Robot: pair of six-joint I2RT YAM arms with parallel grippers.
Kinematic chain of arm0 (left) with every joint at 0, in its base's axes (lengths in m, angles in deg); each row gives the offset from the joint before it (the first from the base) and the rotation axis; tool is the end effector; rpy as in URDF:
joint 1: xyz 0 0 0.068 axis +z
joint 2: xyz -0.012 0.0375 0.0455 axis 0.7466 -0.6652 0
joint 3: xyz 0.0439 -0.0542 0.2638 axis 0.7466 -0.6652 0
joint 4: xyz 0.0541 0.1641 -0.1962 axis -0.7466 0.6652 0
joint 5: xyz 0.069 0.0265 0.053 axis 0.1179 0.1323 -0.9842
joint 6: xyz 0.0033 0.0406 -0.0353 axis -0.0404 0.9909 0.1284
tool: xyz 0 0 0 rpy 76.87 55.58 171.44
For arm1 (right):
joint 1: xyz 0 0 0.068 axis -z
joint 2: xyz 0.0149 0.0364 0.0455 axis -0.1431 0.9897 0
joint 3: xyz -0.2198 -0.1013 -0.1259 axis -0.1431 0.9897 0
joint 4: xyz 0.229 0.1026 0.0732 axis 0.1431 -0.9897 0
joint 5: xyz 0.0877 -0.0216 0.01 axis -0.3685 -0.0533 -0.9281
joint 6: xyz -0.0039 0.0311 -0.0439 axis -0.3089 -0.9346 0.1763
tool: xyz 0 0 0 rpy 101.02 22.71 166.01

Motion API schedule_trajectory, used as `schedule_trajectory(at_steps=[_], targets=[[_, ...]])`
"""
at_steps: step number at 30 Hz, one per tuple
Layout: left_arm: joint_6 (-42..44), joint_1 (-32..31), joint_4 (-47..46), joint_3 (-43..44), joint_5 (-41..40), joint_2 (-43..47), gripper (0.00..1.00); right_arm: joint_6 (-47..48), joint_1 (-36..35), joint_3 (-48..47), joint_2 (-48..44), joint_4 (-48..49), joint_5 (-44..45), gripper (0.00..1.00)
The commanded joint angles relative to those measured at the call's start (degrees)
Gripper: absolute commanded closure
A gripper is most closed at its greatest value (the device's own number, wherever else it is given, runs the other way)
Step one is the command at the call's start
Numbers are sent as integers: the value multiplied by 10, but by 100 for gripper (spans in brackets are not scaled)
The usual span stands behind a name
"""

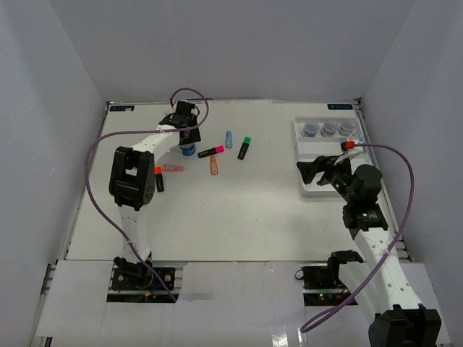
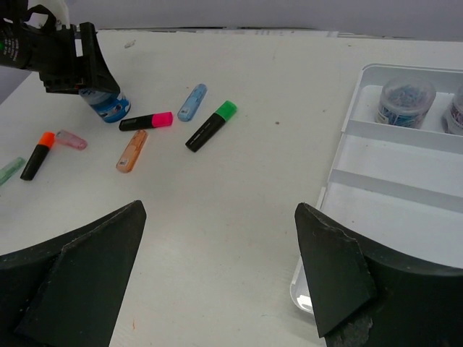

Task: Sort the stationery into containers
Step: Pick up the stationery from the center of the board, then place the stationery at the center of the board.

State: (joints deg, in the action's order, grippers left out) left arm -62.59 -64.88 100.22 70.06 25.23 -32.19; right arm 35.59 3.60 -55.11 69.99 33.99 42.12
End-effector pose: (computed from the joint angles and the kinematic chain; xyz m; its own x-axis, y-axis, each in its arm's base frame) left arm 0.4467 -0.1213 0.2001 -0.7344 -0.1491 -0.6622 -0.2014 0.9795 0.0028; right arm 0.1801 0.0265 0.2920 -0.1311 0.1836 -0.9742 -0.3917 0.8932 0.2210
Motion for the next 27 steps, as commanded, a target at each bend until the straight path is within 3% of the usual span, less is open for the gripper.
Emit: schedule_trajectory(at_steps=[1,4,7,11,18,24,27], targets=[[-3,1,2,20,26,24,32,-2,-5,-3,-16,-2,-8,10],[2,-5,1,14,38,39,54,-1,-6,-2,-23,-8,-6,10],[8,-10,1,3,44,70,62,-1,-7,2,-28,-12,-5,10],[25,-37,1,-24,57,130,62,-2,-9,6,-39,-23,-2,10],[34,-196,-16,-98,61,210,60,-26,-13,18,-57,-36,-27,10],[7,-298,-35,-108,53,182,55,-37,-14,23,-71,-49,-25,10],[0,-329,-42,-98,30,149,52,-74,-14,23,-72,-82,18,10]])
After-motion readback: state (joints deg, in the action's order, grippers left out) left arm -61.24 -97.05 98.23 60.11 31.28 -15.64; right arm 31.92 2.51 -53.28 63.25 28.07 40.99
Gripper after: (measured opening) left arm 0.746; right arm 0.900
